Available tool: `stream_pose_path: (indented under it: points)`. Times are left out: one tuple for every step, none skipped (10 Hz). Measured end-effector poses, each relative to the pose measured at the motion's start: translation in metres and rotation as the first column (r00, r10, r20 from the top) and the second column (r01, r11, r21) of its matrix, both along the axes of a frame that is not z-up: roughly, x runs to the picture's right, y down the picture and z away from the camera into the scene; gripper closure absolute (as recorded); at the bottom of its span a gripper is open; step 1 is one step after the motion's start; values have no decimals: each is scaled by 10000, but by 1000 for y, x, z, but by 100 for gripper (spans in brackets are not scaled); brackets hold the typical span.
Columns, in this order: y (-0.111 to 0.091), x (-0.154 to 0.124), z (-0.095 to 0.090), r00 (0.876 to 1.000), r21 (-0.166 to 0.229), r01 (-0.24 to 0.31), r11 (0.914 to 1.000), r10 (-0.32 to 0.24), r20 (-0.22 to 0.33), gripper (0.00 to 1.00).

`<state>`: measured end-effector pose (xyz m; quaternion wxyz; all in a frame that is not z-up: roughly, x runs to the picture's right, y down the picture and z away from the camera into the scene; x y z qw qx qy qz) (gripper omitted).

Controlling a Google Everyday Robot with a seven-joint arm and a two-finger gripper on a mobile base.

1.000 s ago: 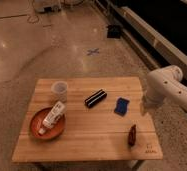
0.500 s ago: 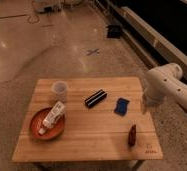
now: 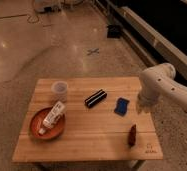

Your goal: Place the pepper in the ceramic cup

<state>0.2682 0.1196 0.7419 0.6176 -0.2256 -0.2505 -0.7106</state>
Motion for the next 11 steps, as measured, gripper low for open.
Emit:
stream_pose_path:
  points:
    - [5,0,-6,10000,-74,30,10000,-30,14,58]
    - [3,-5,-5,9999,-92,63,9999,-62,86,58]
    - [2,-3,-2,10000,-97,10,10000,-9,77,58]
    - [4,-1,2,10000,-166,35,9999,-35,-23,58]
    - [6,-1,8,10000,-93,40,9999,-40,-17,58]
    - [11,3,9,10000,-91,49,9999,-50,-40,58]
    - [13,-1,10,10000,-137,63,9999,-63,20,58]
    - [13,-8,11,10000,-110,93,9999,-93,20,58]
    - [15,-8,9,10000,39,73,10000,-73,-49,58]
    - [15,0,8,9999,-77,-91,9999,90,-103,58]
    - [17,3,10,10000,-114,69,9999,-69,1,58]
